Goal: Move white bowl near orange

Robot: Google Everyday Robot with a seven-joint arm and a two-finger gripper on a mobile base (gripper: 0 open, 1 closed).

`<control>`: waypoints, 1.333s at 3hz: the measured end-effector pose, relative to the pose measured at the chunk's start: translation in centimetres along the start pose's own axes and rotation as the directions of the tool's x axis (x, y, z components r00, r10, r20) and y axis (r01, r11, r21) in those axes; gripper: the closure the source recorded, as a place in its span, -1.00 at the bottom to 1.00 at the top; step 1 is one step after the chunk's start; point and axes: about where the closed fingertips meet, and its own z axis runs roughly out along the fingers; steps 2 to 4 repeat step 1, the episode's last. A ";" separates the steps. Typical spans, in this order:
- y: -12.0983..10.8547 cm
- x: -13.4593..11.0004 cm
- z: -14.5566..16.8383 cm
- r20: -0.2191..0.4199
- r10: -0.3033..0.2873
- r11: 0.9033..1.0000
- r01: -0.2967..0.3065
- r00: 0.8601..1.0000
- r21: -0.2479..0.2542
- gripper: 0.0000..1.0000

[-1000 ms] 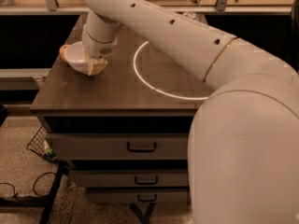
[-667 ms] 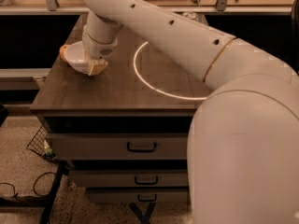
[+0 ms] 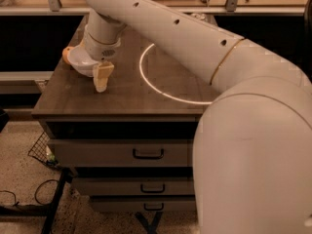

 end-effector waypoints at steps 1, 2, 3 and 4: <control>-0.1 -0.1 -0.2 0.000 0.000 1.000 0.000 1.000 0.000 -1.00; -0.1 -0.1 -0.2 0.000 0.000 1.000 0.000 1.000 0.000 -1.00; -0.1 -0.1 -0.2 0.000 0.000 1.000 0.000 1.000 0.000 -1.00; -0.1 -0.1 -0.2 0.000 0.000 1.000 0.000 1.000 0.000 -1.00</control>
Offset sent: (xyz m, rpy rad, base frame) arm 0.0000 0.0000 0.0000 0.0000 0.0000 0.0000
